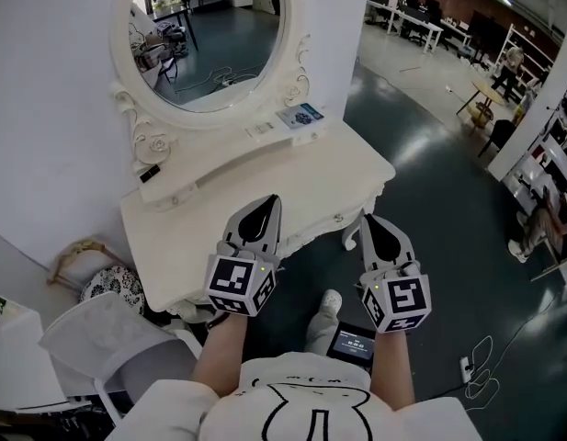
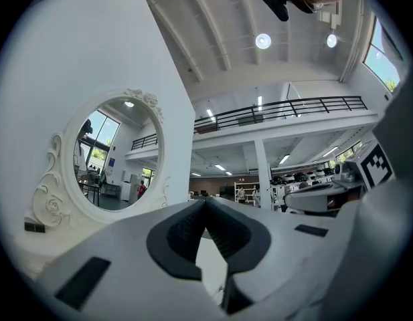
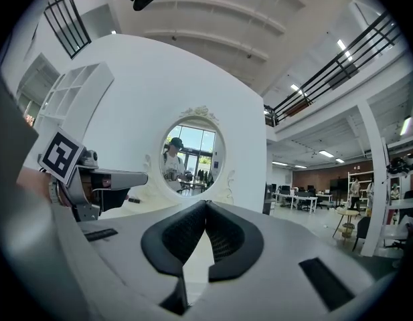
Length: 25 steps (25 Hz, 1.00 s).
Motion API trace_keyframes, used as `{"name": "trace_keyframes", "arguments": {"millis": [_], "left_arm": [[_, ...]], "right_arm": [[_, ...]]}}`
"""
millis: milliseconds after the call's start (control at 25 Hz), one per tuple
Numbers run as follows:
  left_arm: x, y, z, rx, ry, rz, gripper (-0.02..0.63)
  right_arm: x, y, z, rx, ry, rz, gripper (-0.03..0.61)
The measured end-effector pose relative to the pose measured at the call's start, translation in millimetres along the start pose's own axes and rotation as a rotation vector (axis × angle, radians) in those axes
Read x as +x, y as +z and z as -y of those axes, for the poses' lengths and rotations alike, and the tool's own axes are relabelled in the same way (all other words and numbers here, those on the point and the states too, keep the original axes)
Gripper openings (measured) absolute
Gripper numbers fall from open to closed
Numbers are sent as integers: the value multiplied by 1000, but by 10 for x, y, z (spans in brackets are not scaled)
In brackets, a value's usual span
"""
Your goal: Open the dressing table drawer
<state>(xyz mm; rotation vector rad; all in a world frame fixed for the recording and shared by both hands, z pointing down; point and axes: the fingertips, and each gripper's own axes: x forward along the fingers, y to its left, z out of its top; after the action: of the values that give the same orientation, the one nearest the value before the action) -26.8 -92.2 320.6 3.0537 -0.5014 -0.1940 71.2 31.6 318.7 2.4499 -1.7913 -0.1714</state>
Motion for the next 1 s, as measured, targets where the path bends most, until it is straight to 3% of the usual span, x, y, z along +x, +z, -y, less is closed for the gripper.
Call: {"name": "trace_keyframes", "arguments": {"millis": [440,1000], "left_arm": [[818,-107,-230,32,70,-20,8],[1883,-379,-742,31,248,-53,8]], "right_arm": [[799,-181,594,23,74,0,14],[2015,-498,1401,51,192,-24,14]]}}
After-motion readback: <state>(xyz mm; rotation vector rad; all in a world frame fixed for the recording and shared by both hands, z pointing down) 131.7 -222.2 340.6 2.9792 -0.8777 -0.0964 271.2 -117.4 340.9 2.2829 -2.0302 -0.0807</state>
